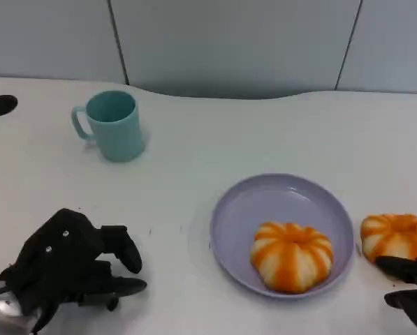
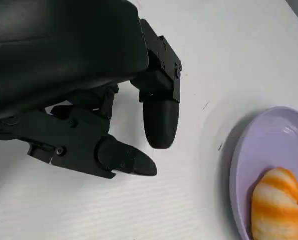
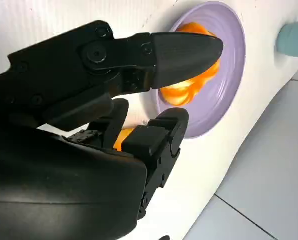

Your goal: Grasp the bread from the table and place it into the plate.

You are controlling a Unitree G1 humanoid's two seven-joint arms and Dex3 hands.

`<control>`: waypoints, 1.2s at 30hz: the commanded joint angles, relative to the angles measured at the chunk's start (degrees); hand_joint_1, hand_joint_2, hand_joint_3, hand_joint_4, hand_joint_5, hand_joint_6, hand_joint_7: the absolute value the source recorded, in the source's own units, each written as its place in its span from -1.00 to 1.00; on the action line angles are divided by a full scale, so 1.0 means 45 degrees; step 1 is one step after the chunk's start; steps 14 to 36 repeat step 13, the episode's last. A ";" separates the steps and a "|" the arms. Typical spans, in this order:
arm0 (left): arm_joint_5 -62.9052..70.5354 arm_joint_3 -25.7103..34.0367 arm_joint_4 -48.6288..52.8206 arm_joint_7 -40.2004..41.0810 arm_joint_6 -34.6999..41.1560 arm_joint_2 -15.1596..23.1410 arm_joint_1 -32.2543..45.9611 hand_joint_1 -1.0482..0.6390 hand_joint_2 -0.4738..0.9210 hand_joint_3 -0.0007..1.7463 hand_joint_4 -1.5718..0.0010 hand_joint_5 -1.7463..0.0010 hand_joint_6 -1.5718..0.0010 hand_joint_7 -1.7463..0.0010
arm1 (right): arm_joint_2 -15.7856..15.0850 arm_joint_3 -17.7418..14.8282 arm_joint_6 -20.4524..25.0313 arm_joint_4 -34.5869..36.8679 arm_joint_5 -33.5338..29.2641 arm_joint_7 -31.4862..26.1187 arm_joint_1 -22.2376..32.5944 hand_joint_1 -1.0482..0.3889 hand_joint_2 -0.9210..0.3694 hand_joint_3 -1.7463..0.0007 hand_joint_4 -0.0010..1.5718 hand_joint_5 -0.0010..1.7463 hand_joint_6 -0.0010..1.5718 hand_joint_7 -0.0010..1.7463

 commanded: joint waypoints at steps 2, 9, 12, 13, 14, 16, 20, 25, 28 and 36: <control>0.0192 -0.0005 -0.0032 0.0116 0.0076 0.0289 0.0145 -0.04 0.99 -0.91 0.16 -1.00 0.41 -1.00 | -0.0211 -0.0165 0.0061 -0.0117 0.0102 0.0089 0.0080 -0.07 -1.00 0.58 -0.33 -0.35 -0.09 -1.00; 0.0121 0.0086 0.0330 0.0124 -0.0439 0.0248 -0.0021 -0.04 0.99 -0.93 0.18 -1.00 0.42 -1.00 | -0.0223 -0.0167 0.0239 -0.0100 0.0012 0.0025 -0.0091 -0.04 -1.00 0.58 -0.31 -0.36 -0.08 -1.00; 0.0157 0.0065 0.0403 0.0100 -0.0476 0.0279 -0.0094 -0.05 1.00 -0.93 0.19 -1.00 0.42 -1.00 | -0.0214 -0.0145 0.0126 0.0021 -0.0042 -0.0015 -0.0174 -0.04 -1.00 0.58 -0.30 -0.36 -0.08 -0.99; 0.0159 0.0066 0.0410 0.0094 -0.0472 0.0282 -0.0113 -0.05 1.00 -0.93 0.19 -1.00 0.42 -1.00 | -0.0193 -0.0142 0.0074 0.0068 -0.0022 -0.0020 -0.0197 -0.04 -1.00 0.58 -0.29 -0.36 -0.07 -0.99; 0.0159 0.0066 0.0410 0.0094 -0.0472 0.0282 -0.0113 -0.05 1.00 -0.93 0.19 -1.00 0.42 -1.00 | -0.0193 -0.0142 0.0074 0.0068 -0.0022 -0.0020 -0.0197 -0.04 -1.00 0.58 -0.29 -0.36 -0.07 -0.99; 0.0159 0.0066 0.0410 0.0094 -0.0472 0.0282 -0.0113 -0.05 1.00 -0.93 0.19 -1.00 0.42 -1.00 | -0.0193 -0.0142 0.0074 0.0068 -0.0022 -0.0020 -0.0197 -0.04 -1.00 0.58 -0.29 -0.36 -0.07 -0.99; 0.0159 0.0066 0.0410 0.0094 -0.0472 0.0282 -0.0113 -0.05 1.00 -0.93 0.19 -1.00 0.42 -1.00 | -0.0193 -0.0142 0.0074 0.0068 -0.0022 -0.0020 -0.0197 -0.04 -1.00 0.58 -0.29 -0.36 -0.07 -0.99; 0.0159 0.0066 0.0410 0.0094 -0.0472 0.0282 -0.0113 -0.05 1.00 -0.93 0.19 -1.00 0.42 -1.00 | -0.0193 -0.0142 0.0074 0.0068 -0.0022 -0.0020 -0.0197 -0.04 -1.00 0.58 -0.29 -0.36 -0.07 -0.99; 0.0159 0.0066 0.0410 0.0094 -0.0472 0.0282 -0.0113 -0.05 1.00 -0.93 0.19 -1.00 0.42 -1.00 | -0.0193 -0.0142 0.0074 0.0068 -0.0022 -0.0020 -0.0197 -0.04 -1.00 0.58 -0.29 -0.36 -0.07 -0.99; 0.0159 0.0066 0.0410 0.0094 -0.0472 0.0282 -0.0113 -0.05 1.00 -0.93 0.19 -1.00 0.42 -1.00 | -0.0193 -0.0142 0.0074 0.0068 -0.0022 -0.0020 -0.0197 -0.04 -1.00 0.58 -0.29 -0.36 -0.07 -0.99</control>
